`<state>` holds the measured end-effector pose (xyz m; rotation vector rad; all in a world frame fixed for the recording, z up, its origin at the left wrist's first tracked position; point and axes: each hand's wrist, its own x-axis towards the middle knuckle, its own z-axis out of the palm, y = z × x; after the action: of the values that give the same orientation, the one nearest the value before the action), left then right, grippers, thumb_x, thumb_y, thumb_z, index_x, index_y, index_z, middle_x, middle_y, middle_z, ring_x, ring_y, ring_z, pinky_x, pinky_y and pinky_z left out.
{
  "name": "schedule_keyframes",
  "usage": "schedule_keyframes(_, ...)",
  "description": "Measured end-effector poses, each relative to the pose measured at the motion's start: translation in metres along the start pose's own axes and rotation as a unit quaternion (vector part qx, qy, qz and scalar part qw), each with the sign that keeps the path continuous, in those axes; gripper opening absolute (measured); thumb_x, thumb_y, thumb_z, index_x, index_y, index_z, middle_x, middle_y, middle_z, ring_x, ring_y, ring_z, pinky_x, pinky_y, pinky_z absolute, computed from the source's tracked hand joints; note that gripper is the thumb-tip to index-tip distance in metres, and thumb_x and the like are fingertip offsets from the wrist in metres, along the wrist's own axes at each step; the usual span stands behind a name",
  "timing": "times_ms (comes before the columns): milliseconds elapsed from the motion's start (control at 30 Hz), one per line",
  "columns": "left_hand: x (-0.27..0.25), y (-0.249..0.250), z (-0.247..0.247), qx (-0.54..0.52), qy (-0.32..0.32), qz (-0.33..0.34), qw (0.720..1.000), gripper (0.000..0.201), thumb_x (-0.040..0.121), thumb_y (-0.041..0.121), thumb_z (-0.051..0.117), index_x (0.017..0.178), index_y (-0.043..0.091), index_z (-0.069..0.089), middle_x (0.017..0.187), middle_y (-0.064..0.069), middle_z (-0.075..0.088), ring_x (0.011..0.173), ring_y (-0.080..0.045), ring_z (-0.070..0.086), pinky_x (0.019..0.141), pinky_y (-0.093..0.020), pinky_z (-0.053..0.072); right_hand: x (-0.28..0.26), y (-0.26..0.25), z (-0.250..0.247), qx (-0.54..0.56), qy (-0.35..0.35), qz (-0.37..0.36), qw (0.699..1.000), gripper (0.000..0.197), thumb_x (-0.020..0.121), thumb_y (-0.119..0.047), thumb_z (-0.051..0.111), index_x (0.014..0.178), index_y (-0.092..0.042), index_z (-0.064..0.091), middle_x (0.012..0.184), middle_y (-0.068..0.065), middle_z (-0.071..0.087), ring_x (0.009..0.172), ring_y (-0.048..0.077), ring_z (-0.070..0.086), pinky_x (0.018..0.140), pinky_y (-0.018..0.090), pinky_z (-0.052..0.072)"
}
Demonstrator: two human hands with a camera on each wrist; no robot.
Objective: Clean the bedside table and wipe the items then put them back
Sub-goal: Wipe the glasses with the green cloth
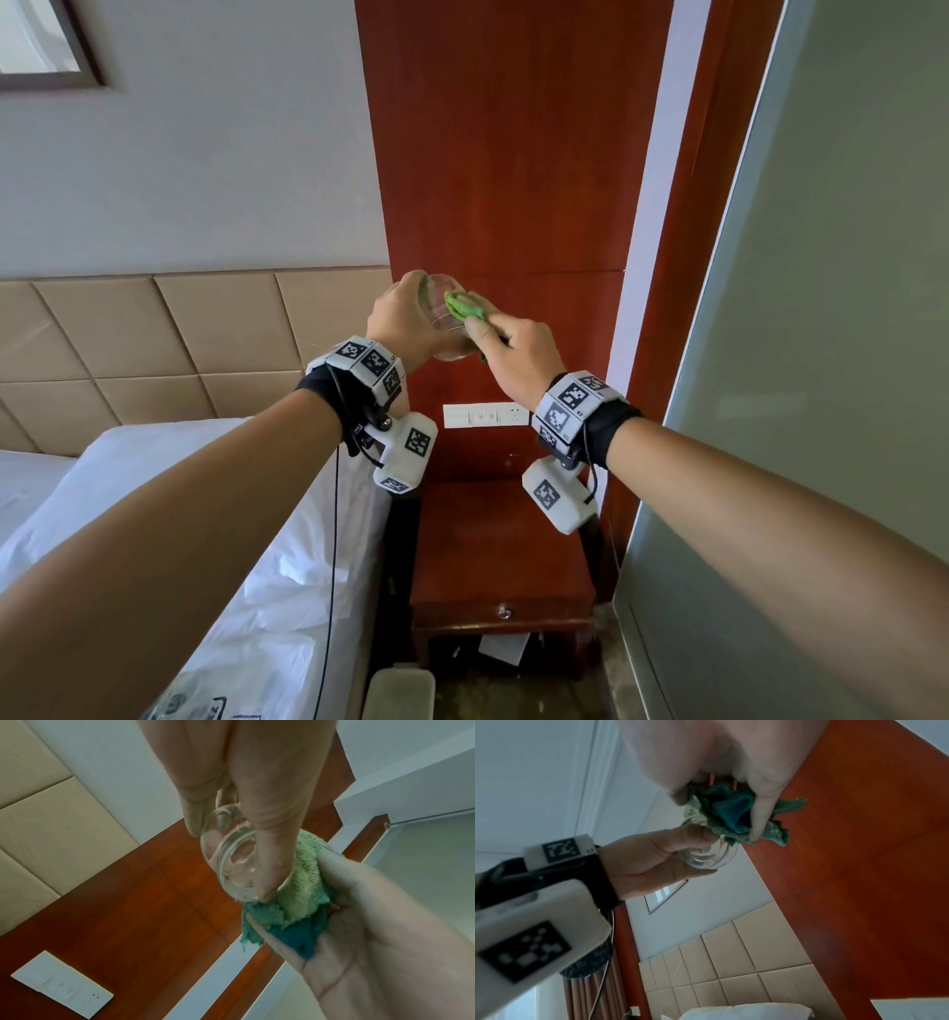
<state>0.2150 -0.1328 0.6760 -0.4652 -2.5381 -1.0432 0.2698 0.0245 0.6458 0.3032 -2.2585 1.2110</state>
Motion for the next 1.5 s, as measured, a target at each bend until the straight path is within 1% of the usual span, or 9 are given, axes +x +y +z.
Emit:
schedule_keyframes(100,-0.001,-0.004,-0.002,-0.013,0.005,0.025,1.0,0.1,0.049,0.05,0.091,0.132,0.014,0.048,0.111,0.003,0.06,0.098,-0.017,0.059,0.089,-0.035,0.054,0.005,-0.008,0.005,0.011,0.02,0.033,0.999,0.039,0.099,-0.042,0.05,0.066,-0.024,0.061,0.053,0.004,0.054,0.047,0.018,0.047,0.049,0.035,0.038)
schedule_keyframes(233,-0.001,-0.011,-0.007,-0.026,0.005,0.057,0.998,0.114,0.047,0.048,0.093,0.143,0.012,0.041,0.122,0.003,0.058,0.109,-0.017,0.057,0.098,-0.037,0.05,0.019,-0.021,0.01,0.065,0.016,0.104,0.992,0.037,0.101,-0.044,0.045,0.114,-0.019,0.07,0.093,0.011,0.074,0.084,0.026,0.068,0.072,0.039,0.055)
schedule_keyframes(300,0.002,-0.016,-0.012,-0.029,0.002,0.072,0.997,0.116,0.045,0.049,0.092,0.142,0.013,0.041,0.122,0.004,0.057,0.108,-0.015,0.056,0.098,-0.036,0.05,0.028,-0.026,0.017,0.123,0.013,0.14,0.982,0.03,0.097,-0.049,0.047,0.112,-0.034,0.069,0.098,0.009,0.074,0.093,0.03,0.069,0.082,0.049,0.057)
schedule_keyframes(667,0.011,-0.055,-0.032,-0.085,0.01,0.108,0.99,0.123,0.051,0.043,0.095,0.151,0.013,0.029,0.14,0.002,0.048,0.124,-0.01,0.046,0.105,-0.023,0.037,0.055,-0.047,0.055,0.427,0.042,0.316,0.846,0.022,0.099,-0.027,0.054,0.112,-0.013,0.065,0.109,0.015,0.07,0.1,0.033,0.068,0.074,0.045,0.059)
schedule_keyframes(767,0.013,-0.064,-0.038,-0.095,0.004,0.116,0.989,0.117,0.051,0.04,0.096,0.148,0.017,0.034,0.132,0.005,0.051,0.117,-0.01,0.05,0.103,-0.026,0.042,0.058,-0.052,0.071,0.4,0.066,0.306,0.862,0.018,0.097,-0.031,0.055,0.104,-0.021,0.069,0.107,0.009,0.071,0.1,0.028,0.069,0.086,0.051,0.057)
schedule_keyframes(933,0.018,-0.079,-0.05,-0.07,-0.001,0.108,0.992,0.115,0.051,0.036,0.096,0.147,0.019,0.036,0.127,0.005,0.049,0.11,-0.008,0.047,0.098,-0.024,0.041,0.053,-0.059,0.095,0.242,0.052,0.19,0.95,0.03,0.09,-0.061,0.051,0.114,-0.051,0.067,0.119,-0.019,0.068,0.112,0.007,0.064,0.099,0.041,0.052)
schedule_keyframes(1133,0.027,-0.101,-0.063,-0.067,0.008,0.065,0.996,0.114,0.052,0.041,0.093,0.148,0.016,0.037,0.13,0.001,0.052,0.113,-0.013,0.049,0.099,-0.025,0.04,0.037,-0.074,0.109,0.086,0.015,0.075,0.993,0.044,0.102,-0.05,0.04,0.14,-0.033,0.052,0.133,-0.017,0.058,0.114,0.0,0.058,0.085,0.0,0.04)
schedule_keyframes(1233,0.031,-0.108,-0.071,-0.074,0.003,0.05,0.996,0.112,0.053,0.036,0.093,0.148,0.014,0.037,0.131,-0.005,0.053,0.117,-0.021,0.052,0.103,-0.035,0.045,0.034,-0.076,0.119,-0.001,-0.004,0.03,1.0,0.041,0.105,-0.04,0.037,0.143,-0.029,0.049,0.148,-0.013,0.045,0.123,0.002,0.051,0.082,-0.007,0.031)
schedule_keyframes(1500,0.022,-0.102,-0.083,-0.08,-0.001,0.108,0.991,0.115,0.048,0.04,0.094,0.146,0.018,0.038,0.123,0.001,0.053,0.107,-0.016,0.054,0.098,-0.036,0.049,0.057,-0.086,0.13,0.02,0.058,0.138,0.989,0.043,0.1,-0.047,0.041,0.137,-0.031,0.055,0.122,0.0,0.068,0.106,0.02,0.066,0.091,0.04,0.055)
